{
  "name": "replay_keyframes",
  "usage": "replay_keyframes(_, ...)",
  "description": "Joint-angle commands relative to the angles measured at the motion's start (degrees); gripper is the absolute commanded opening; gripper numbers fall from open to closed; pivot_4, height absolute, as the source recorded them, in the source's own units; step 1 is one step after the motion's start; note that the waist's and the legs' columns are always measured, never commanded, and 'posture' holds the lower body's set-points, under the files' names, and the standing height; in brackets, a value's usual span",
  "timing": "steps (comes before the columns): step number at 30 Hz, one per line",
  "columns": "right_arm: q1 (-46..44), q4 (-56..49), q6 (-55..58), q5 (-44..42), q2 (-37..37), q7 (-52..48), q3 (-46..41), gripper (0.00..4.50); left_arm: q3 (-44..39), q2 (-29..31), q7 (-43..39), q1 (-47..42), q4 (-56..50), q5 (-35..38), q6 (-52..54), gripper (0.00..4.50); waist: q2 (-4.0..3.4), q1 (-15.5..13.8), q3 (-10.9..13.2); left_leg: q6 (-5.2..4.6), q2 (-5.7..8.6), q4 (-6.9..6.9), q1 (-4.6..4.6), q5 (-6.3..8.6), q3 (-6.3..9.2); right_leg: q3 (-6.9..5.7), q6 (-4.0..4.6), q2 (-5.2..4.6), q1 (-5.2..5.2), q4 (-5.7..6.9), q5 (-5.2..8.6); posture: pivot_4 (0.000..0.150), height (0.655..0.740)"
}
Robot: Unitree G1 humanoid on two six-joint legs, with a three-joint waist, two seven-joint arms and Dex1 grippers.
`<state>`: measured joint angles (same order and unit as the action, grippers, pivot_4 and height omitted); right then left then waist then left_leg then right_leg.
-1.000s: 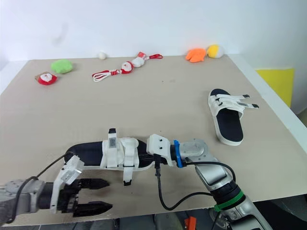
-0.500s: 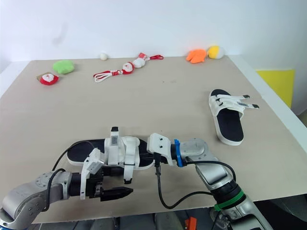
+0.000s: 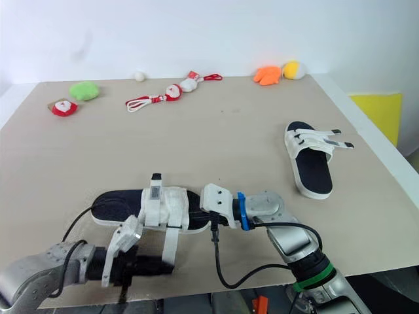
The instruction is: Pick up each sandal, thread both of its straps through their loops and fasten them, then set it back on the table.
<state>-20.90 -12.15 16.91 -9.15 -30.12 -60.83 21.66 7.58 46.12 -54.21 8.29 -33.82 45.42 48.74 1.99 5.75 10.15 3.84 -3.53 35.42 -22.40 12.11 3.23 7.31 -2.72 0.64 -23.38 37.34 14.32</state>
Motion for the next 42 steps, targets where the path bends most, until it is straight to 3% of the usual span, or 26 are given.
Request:
replay_keyframes(1, 1.55, 0.75, 1.42, 0.94, -0.74, -0.59, 1.99, 0.00, -0.49, 2.89, -3.11, 1.81, -3.30, 0.12, -1.26, 0.02, 0.02, 0.00, -0.01, 0.00, 0.00, 0.00, 0.00, 0.00, 0.00, 0.00, 0.01, -0.01, 0.00, 0.00, 0.01, 0.150, 0.7400)
replay_keyframes(8, 1.28, 0.91, 1.40, 0.85, -0.51, -0.87, 2.31, 0.00, -0.81, 2.89, -1.28, 3.84, -3.39, -3.13, -5.84, 0.02, 0.00, 0.04, -0.01, 0.00, -0.04, -0.01, 0.02, 0.20, -0.02, -0.02, 0.04, 0.02, -0.02, 0.00, 0.17, 0.150, 0.7400)
replay_keyframes(9, 1.29, 0.88, 1.42, 0.84, -0.54, -0.96, 2.32, 0.00, -0.92, 2.68, -1.21, 4.12, -3.33, -3.37, -6.46, 0.69, 0.00, 0.04, -0.01, -0.03, -0.04, -0.02, 0.02, 0.22, -0.02, -0.02, 0.04, 0.03, -0.01, 0.01, 0.19, 0.150, 0.7400)
replay_keyframes(11, 1.35, 0.75, 1.49, 0.83, -0.64, -1.06, 2.32, 0.00, -1.11, 2.31, -1.24, 4.58, -3.41, -3.73, -7.40, 1.29, 0.00, 0.04, -0.01, -0.06, -0.05, -0.02, 0.03, 0.25, -0.02, -0.02, 0.04, 0.03, -0.01, 0.01, 0.21, 0.150, 0.7400)
replay_keyframes(17, 1.97, 0.20, 1.73, 0.47, -1.44, -1.59, 2.19, 0.00, -3.86, 2.62, 1.12, 8.43, -4.35, -12.87, -18.04, 4.29, -0.01, -0.04, -0.03, -0.06, -0.03, 0.04, 0.06, 0.24, -0.03, -0.01, 0.02, 0.00, 0.05, 0.01, 0.20, 0.150, 0.7400)
replay_keyframes(18, 2.02, 0.22, 1.69, 0.45, -1.46, -1.65, 2.23, 0.00, -4.78, 2.96, 1.45, 9.65, -4.43, -14.91, -20.39, 4.45, -0.01, -0.05, -0.03, -0.06, -0.03, 0.04, 0.06, 0.24, -0.03, 0.00, 0.02, 0.00, 0.06, 0.01, 0.20, 0.150, 0.7400)
replay_keyframes(22, 2.05, -0.04, 1.99, -0.01, -1.50, -1.88, 2.18, 0.00, -8.37, 5.13, 0.55, 15.34, -3.25, -26.47, -35.34, 4.45, -0.04, -0.08, -0.04, -0.05, -0.04, 0.00, 0.06, 0.25, -0.04, -0.01, 0.08, 0.00, 0.03, 0.01, 0.23, 0.150, 0.7400)
replay_keyframes(24, 2.05, 0.21, 1.81, -0.13, -1.64, -2.30, 2.46, 0.00, -9.63, 5.21, 1.41, 15.91, 0.58, -34.69, -48.95, 4.45, -0.08, -0.15, -0.05, -0.03, -0.03, -0.01, 0.06, 0.27, -0.07, 0.01, 0.12, -0.03, 0.03, 0.01, 0.26, 0.150, 0.7400)
replay_keyframes(28, 1.81, 0.28, 1.84, -0.38, -1.53, -2.77, 3.03, 0.00, -11.16, 3.48, 8.07, 8.79, 10.55, -49.11, -76.72, 4.45, -0.07, -0.76, -0.06, -0.01, -0.01, 0.00, 0.07, 0.28, -0.08, 0.01, 0.16, -0.06, 0.04, 0.00, 0.26, 0.150, 0.7400)
replay_keyframes(34, 0.75, 1.24, 1.46, -0.26, -1.72, -3.60, 3.01, 0.00, -10.52, 0.88, 17.04, -0.75, 19.80, -62.06, -103.35, 4.45, -0.05, -0.94, -0.07, -0.01, -0.02, 0.02, 0.05, 0.27, -0.18, 0.07, 0.18, -0.06, 0.04, 0.00, 0.18, 0.150, 0.7400)
replay_keyframes(42, 0.00, 1.53, 1.70, -0.26, -2.07, -4.06, 2.37, 0.00, -6.43, 0.18, 21.59, -3.08, 23.77, -65.93, -113.81, 4.45, -0.06, -0.98, -0.09, -0.09, -0.04, 0.02, 0.05, 0.32, -0.19, 0.08, -0.19, -0.04, 0.05, 0.05, 0.05, 0.150, 0.7400)
